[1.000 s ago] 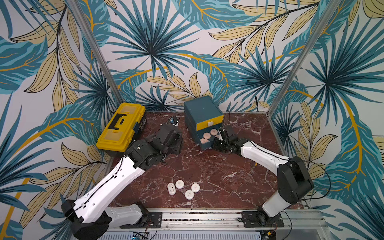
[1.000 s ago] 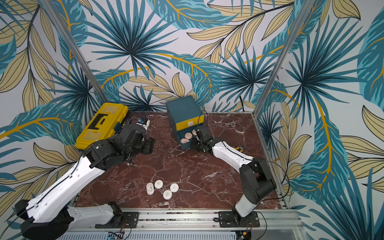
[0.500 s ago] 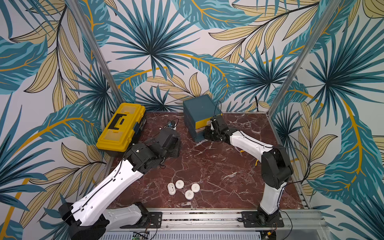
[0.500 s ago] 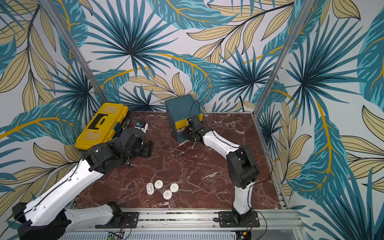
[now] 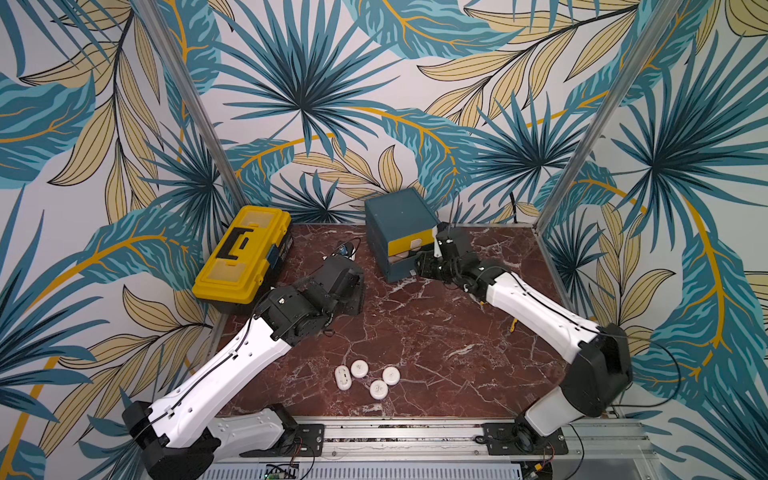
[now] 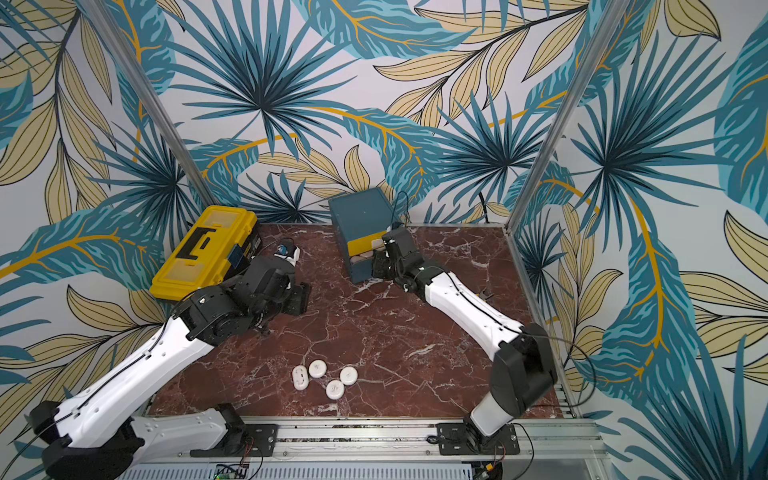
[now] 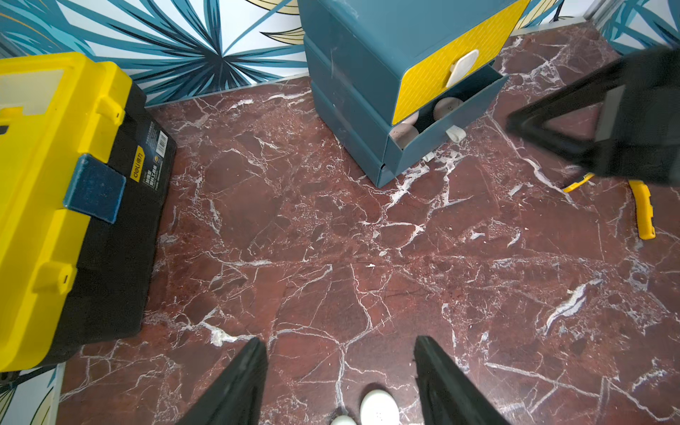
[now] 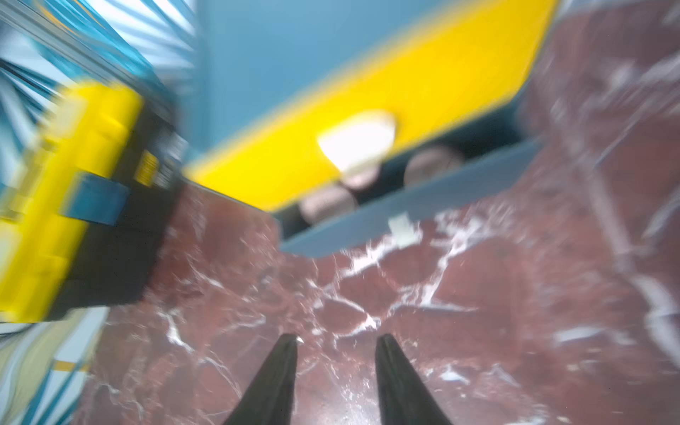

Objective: Put the bluetooth earphones in the drawer according to color
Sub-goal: Close the drawer of the storage box, then adjust the storage box at the center of the board.

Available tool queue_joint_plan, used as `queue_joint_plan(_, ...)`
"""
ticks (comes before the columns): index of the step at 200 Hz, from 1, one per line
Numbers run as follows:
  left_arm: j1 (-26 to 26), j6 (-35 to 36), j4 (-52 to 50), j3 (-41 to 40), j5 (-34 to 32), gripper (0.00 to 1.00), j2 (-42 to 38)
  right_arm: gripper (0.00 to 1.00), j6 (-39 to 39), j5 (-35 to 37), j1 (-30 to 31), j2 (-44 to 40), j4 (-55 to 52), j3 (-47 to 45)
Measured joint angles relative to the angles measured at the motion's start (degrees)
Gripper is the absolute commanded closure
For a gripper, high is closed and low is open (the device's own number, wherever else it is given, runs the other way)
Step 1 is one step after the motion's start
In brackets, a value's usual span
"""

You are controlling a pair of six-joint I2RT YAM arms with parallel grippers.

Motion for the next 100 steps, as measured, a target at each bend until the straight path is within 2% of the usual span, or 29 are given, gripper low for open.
queue_joint_plan(17,3.30,-0.11,3.50,0.00,3.82,0.41,3.52,0.66,-1.92,3.13,-1.81,-2.84,-2.14,5.73)
queue_joint_plan(39,9.97,-1.99,9.70,0.04,11.50,0.45,10.56,0.73,-2.51,5.18,-6.21,0.76,-3.48,14.10)
queue_joint_plan(71,17.86,-7.61,19.21,0.28,24.28,0.48,21.77,0.83,0.33,4.15,-13.81,14.29,-6.29,25.09)
queue_joint_plan(100,21.62,-14.43,27.89,1.97,33.55,0.48,30.08,0.85,6.38,-3.43,-20.46,29.64,-7.93,36.70)
